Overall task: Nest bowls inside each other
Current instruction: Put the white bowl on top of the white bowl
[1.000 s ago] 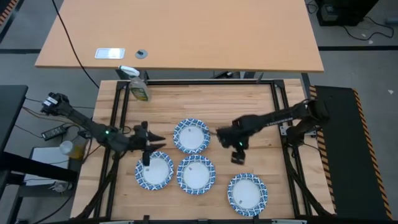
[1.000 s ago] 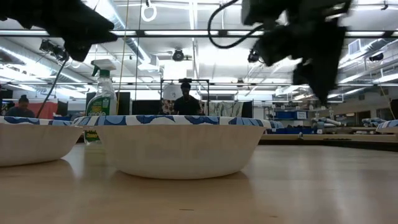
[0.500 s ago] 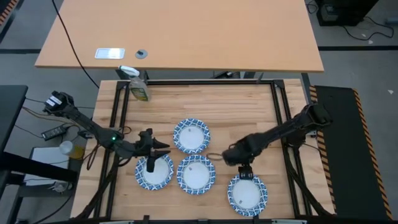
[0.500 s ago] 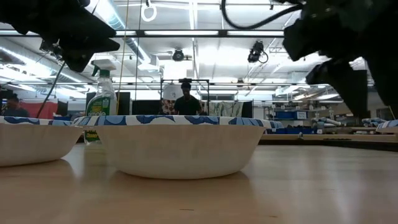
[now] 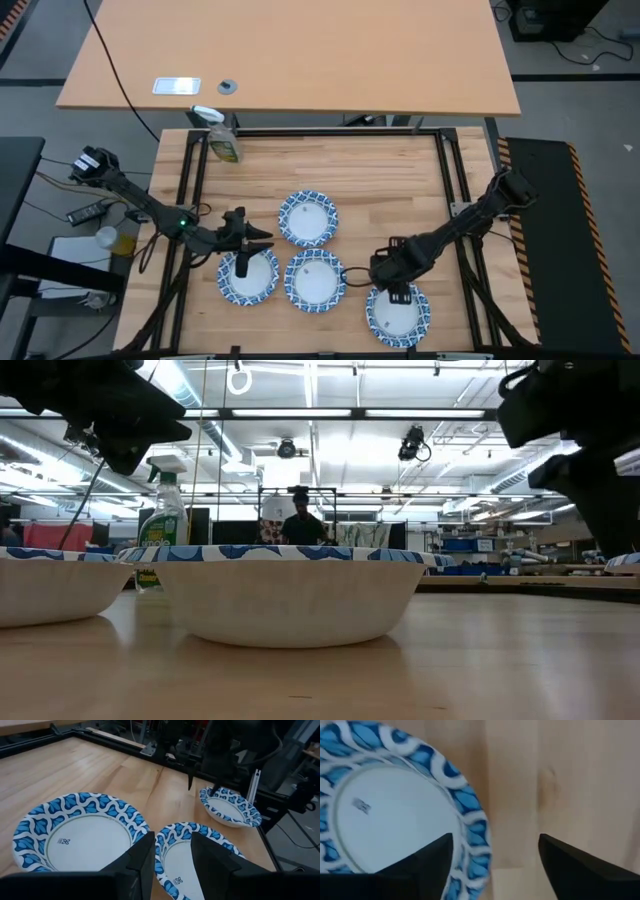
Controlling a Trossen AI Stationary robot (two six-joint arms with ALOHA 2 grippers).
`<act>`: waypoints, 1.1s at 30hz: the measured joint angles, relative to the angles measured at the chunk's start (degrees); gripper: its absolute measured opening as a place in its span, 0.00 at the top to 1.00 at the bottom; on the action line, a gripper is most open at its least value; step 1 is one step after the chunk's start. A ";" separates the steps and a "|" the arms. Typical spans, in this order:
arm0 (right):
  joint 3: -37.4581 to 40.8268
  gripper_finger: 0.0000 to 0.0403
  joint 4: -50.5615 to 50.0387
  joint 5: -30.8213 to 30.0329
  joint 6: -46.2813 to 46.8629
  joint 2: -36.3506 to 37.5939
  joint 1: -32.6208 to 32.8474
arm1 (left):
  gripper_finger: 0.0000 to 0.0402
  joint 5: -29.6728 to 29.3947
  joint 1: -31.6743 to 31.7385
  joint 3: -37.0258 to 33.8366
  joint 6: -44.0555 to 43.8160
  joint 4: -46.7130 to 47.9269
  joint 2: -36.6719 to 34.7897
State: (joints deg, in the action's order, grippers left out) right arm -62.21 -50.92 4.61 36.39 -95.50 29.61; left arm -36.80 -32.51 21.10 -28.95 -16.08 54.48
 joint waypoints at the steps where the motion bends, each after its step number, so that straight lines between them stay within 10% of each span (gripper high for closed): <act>1: 0.52 0.22 1.00 0.76 0.29 0.00 0.15 | 0.68 0.01 0.00 0.00 0.00 -0.01 0.00; 9: 5.48 0.18 4.60 2.20 1.54 0.00 0.41 | 0.68 0.00 0.02 0.00 -0.02 0.01 0.00; 33: 7.42 0.70 6.30 5.85 -0.92 0.06 -1.50 | 0.68 0.01 0.02 0.00 -0.40 0.02 0.00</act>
State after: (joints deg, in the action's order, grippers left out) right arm -54.79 -44.61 10.46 35.47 -95.44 28.11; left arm -36.80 -32.49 21.10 -29.35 -16.05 54.48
